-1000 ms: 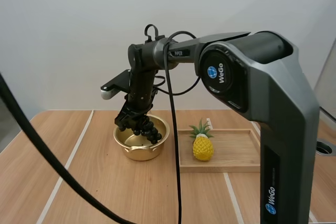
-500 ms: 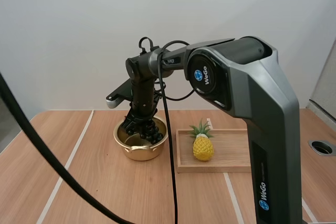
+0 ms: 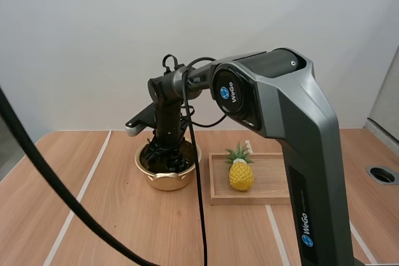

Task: Open the pot, put the grape inside, and close it

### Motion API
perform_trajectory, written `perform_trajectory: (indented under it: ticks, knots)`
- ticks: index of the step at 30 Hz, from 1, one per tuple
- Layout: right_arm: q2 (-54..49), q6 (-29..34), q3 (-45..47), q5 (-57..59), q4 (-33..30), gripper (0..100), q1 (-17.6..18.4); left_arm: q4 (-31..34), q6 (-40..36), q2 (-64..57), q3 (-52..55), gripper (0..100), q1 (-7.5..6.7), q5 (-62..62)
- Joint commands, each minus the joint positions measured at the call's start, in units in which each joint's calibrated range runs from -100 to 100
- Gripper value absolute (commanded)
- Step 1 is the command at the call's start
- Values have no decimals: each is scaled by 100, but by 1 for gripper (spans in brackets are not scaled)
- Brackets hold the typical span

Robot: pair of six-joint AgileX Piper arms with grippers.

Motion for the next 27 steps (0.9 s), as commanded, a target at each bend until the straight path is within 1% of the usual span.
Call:
perform_trajectory:
  ticks: [1, 4, 7, 13, 24, 25, 27]
  knots:
    - [136, -19, 33, 618, -82, 0, -2, -31, -20, 1, -45, 0, -8, -116]
    - [202, -29, 44, 801, -139, 0, -7, -31, -11, 1, -45, 0, -8, -68]
    - [174, -6, 61, 777, -286, 0, -7, -31, 73, 1, -45, 0, -8, -15]
    - [145, 42, 61, 737, -323, 0, -93, -31, 93, 1, -45, 0, -8, 3]
    - [120, 792, 61, 421, -377, 0, -96, -31, 92, 13, -45, 0, -8, 3]
    - [92, 811, 61, 421, -393, 10, -78, -31, 92, 13, -45, 0, -8, 3]
    - [59, 811, 61, 438, -410, 34, -41, -31, 92, 13, -45, 0, -8, 3]
